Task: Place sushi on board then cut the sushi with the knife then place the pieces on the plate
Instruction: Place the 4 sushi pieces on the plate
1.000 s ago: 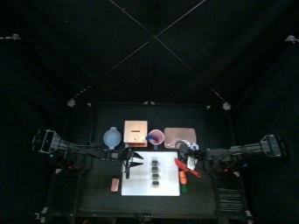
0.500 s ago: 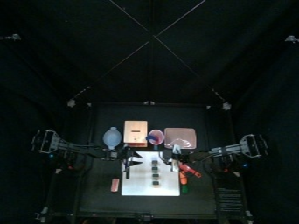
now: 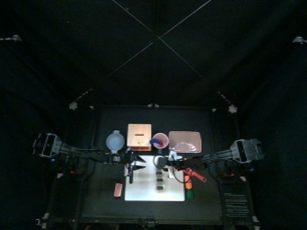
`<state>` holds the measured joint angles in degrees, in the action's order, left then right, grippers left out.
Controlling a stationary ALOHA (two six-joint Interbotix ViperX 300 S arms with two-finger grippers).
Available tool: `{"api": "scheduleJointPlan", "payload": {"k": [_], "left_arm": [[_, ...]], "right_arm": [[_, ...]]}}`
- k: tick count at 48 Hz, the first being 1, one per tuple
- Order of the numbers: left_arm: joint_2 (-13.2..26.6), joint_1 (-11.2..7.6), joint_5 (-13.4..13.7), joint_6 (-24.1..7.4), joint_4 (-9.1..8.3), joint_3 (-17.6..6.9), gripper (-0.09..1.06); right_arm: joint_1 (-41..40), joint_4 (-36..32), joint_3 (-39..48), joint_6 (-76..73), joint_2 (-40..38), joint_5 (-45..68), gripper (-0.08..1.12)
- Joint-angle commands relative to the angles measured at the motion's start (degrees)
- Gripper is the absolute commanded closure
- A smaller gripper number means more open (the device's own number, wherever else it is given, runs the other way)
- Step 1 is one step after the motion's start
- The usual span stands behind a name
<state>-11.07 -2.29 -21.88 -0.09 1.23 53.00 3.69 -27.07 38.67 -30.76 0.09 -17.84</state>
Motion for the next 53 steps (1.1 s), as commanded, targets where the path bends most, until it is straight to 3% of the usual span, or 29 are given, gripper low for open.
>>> {"api": "scheduleJointPlan", "payload": {"k": [1, 24, 33, 40, 53], "left_arm": [[-0.4, 0.44, -0.6, 0.0, 0.62, -0.6, 0.24], [-0.2, 0.97, -0.5, -0.1, 1.41, -0.2, 0.24], [-0.2, 1.05, -0.5, -0.1, 1.58, 0.1, 0.24], [-0.2, 1.05, -0.5, -0.1, 1.93, 0.4, 0.24], [-0.2, 1.14, -0.4, -0.1, 2.02, 0.5, 0.24]], "right_arm": [[-0.2, -0.2, -1.8, -0.1, -0.2, 0.0, 0.27], [-0.5, -0.3, -4.1, 0.2, 4.0, 0.1, 0.28], [-0.5, 0.1, -4.7, -0.1, 4.7, -0.4, 0.4], [-0.7, 0.4, -4.0, -0.2, 2.6, -2.6, 0.48], [-2.5, 0.7, 0.3, -0.4, -7.9, -15.0, 0.48]]}}
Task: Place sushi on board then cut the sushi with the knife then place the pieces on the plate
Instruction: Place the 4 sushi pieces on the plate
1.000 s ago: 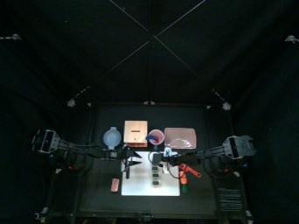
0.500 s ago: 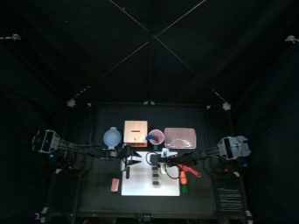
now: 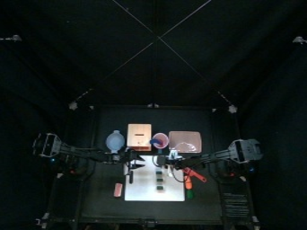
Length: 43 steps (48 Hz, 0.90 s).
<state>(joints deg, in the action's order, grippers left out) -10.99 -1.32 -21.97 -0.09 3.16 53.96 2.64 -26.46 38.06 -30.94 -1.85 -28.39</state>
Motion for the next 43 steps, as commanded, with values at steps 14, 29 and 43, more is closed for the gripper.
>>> {"api": "scheduleJointPlan", "payload": {"k": [14, 29, 43], "left_arm": [[-0.3, 0.44, -0.4, 0.0, 0.18, -0.4, 0.24], [-0.3, 0.44, -0.3, 0.0, 0.35, -0.1, 0.24], [-0.2, 0.44, -0.3, 0.0, 0.35, 0.0, 0.24]], "right_arm": [[-10.5, 0.0, 5.1, -0.2, -12.8, -7.4, 0.48], [-22.9, 4.0, 9.1, -0.2, -10.8, 6.6, 0.47], [-29.0, 7.8, 13.0, 0.1, -8.7, 13.9, 0.36]]}}
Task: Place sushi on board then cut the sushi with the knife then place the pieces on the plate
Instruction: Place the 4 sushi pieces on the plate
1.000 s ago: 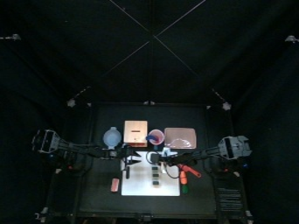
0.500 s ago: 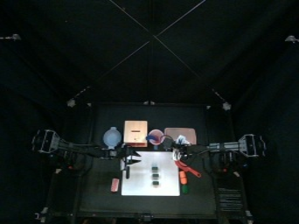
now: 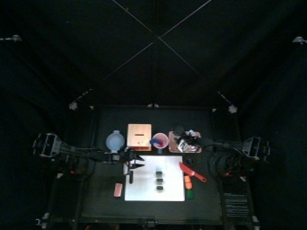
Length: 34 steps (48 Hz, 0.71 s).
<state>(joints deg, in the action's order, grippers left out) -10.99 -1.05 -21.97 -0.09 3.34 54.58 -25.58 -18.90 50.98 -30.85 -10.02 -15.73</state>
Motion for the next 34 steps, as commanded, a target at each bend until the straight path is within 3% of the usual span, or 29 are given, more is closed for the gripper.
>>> {"api": "scheduleJointPlan", "payload": {"k": [1, 11, 19, 34], "left_arm": [[-0.2, 0.18, -0.3, 0.0, 0.18, -0.5, 0.24], [-0.3, 0.35, -0.3, 0.0, 0.26, -0.4, 0.24], [-0.2, 0.44, -0.3, 0.0, 0.53, -0.4, 0.24], [-0.3, 0.35, -0.2, 0.0, 0.79, -0.4, 0.24]], "right_arm": [[-0.9, 0.4, 0.1, -0.1, -0.4, 1.2, 0.34], [-0.9, 0.0, -0.4, 0.2, -0.2, 1.2, 0.17], [0.7, -0.3, -2.1, 0.1, -2.8, -0.1, 0.17], [20.8, -4.7, -8.1, 0.6, -5.1, -1.9, 0.18]]}}
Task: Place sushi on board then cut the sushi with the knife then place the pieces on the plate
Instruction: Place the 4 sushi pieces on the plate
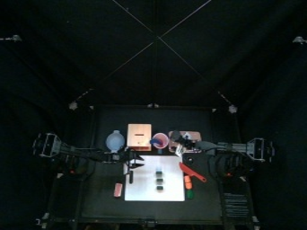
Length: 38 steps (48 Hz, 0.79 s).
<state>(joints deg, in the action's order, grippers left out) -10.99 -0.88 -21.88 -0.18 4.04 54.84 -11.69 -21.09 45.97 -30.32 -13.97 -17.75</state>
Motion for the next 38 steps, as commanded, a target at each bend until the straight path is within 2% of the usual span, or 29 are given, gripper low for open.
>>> {"api": "scheduleJointPlan", "payload": {"k": [1, 7, 14, 38], "left_arm": [[-0.2, 0.18, -0.3, 0.1, 0.09, -0.7, 0.24], [-0.2, 0.18, -0.3, 0.1, 0.09, -0.7, 0.24], [-0.3, 0.18, -0.3, 0.1, 0.09, -0.6, 0.24], [-0.2, 0.35, -0.3, 0.1, 0.26, -0.4, 0.24]], "right_arm": [[8.4, -3.3, -3.4, 0.1, -0.8, 0.2, 0.18], [16.0, -6.7, -5.9, -0.6, 2.0, -0.1, 0.18], [19.9, -6.1, -8.3, -0.6, 6.2, -0.2, 0.18], [20.7, -6.2, -12.3, -0.3, 15.6, -0.3, 0.18]]}}
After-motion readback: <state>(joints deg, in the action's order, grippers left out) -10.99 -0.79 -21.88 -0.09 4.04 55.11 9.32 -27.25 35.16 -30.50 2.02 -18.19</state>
